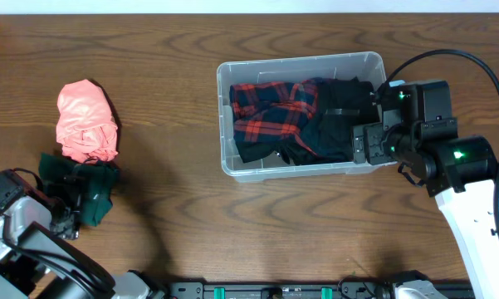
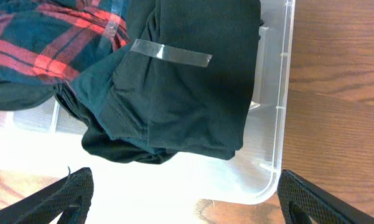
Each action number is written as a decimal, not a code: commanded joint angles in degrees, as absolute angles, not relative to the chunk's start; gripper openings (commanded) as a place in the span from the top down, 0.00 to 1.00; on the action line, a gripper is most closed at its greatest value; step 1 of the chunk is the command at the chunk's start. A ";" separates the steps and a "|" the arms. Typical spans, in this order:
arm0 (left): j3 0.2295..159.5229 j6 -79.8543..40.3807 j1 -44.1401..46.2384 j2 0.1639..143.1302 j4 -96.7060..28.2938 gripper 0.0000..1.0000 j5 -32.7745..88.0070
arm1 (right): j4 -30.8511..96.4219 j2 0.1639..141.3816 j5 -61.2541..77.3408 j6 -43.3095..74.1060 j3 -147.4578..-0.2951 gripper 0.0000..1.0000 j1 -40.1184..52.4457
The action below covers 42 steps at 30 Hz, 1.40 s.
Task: Pack container
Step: 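Place the dark green garment into the bin with the left gripper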
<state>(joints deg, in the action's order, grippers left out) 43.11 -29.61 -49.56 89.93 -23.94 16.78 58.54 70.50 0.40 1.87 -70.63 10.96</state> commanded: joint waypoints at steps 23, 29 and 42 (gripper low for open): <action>50.72 -23.44 -26.94 52.47 -39.88 0.94 47.83 | 58.94 70.50 -7.29 10.83 -70.59 0.10 10.68; 62.72 -24.23 -1.15 56.47 -39.86 0.94 35.62 | 58.96 69.63 -7.51 13.30 -70.59 0.08 7.57; 83.57 -15.44 27.83 91.48 -38.96 0.94 33.50 | 60.95 66.74 -7.51 13.23 -70.61 0.08 2.52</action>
<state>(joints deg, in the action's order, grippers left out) 78.72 -19.92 25.50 86.11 -39.18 31.38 60.64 67.64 -6.76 12.25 -70.63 3.25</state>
